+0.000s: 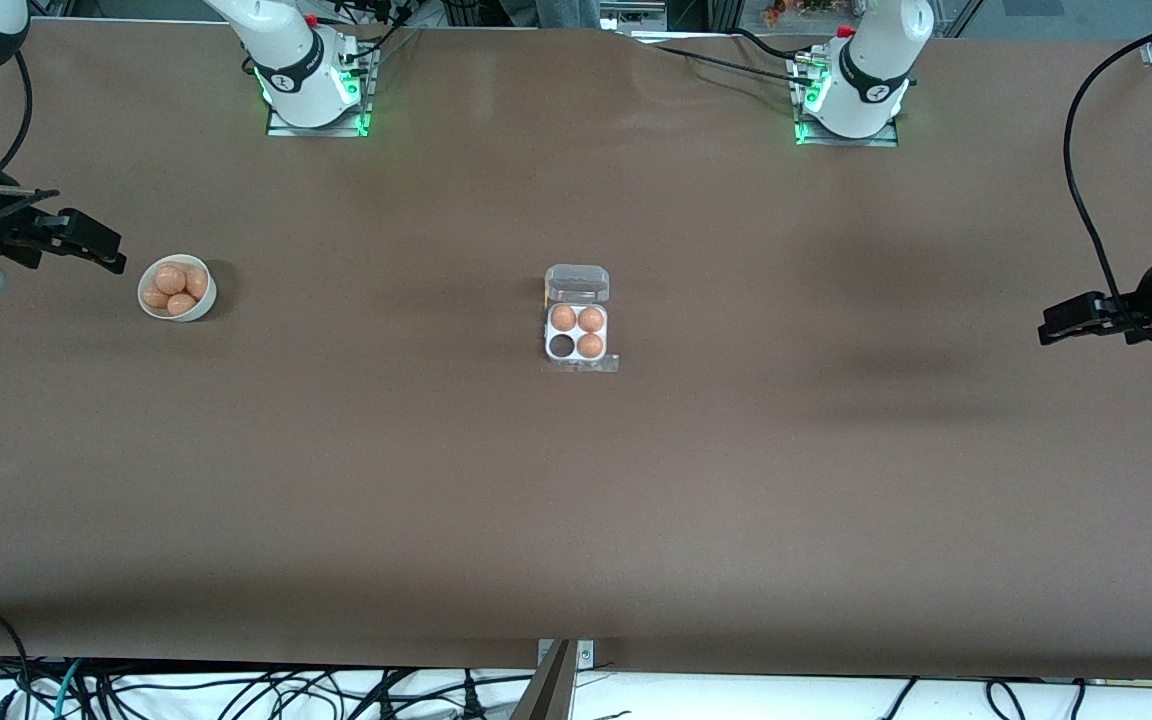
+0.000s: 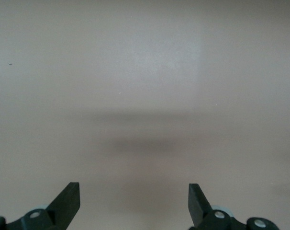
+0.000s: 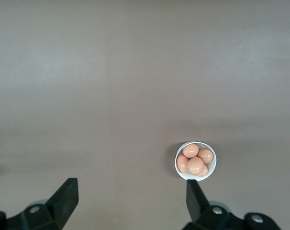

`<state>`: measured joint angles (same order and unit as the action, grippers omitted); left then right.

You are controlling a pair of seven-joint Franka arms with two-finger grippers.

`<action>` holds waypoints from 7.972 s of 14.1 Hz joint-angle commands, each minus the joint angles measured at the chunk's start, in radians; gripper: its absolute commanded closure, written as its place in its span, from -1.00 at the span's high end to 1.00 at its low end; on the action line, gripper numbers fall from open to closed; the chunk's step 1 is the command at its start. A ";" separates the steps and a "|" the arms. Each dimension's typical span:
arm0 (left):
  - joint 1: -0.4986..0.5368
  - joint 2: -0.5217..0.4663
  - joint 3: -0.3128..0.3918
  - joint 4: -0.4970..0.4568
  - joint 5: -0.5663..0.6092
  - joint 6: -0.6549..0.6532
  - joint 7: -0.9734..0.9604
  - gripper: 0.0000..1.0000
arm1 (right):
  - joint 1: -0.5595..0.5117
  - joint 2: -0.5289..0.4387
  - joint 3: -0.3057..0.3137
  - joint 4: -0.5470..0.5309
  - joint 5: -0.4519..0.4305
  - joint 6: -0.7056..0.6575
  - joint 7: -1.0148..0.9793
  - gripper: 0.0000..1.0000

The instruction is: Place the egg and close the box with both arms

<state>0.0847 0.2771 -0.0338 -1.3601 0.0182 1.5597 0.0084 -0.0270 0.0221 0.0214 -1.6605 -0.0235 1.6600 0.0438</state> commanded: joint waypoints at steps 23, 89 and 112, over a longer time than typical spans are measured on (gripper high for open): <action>0.013 0.016 -0.005 0.038 -0.011 -0.007 0.033 1.00 | -0.010 -0.010 0.006 0.007 0.004 -0.025 -0.005 1.00; 0.013 0.022 -0.006 0.036 -0.015 -0.009 0.033 1.00 | 0.022 0.114 -0.192 -0.815 -0.604 0.727 -0.016 0.23; 0.009 0.020 -0.008 0.044 -0.011 -0.007 0.032 1.00 | 0.021 0.113 -0.184 -0.740 -0.589 0.644 -0.022 -0.31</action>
<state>0.0912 0.2871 -0.0401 -1.3473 0.0182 1.5602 0.0214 -0.0020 0.1451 -0.1692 -2.4217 -0.6120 2.3409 0.0348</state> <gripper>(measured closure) 0.000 0.529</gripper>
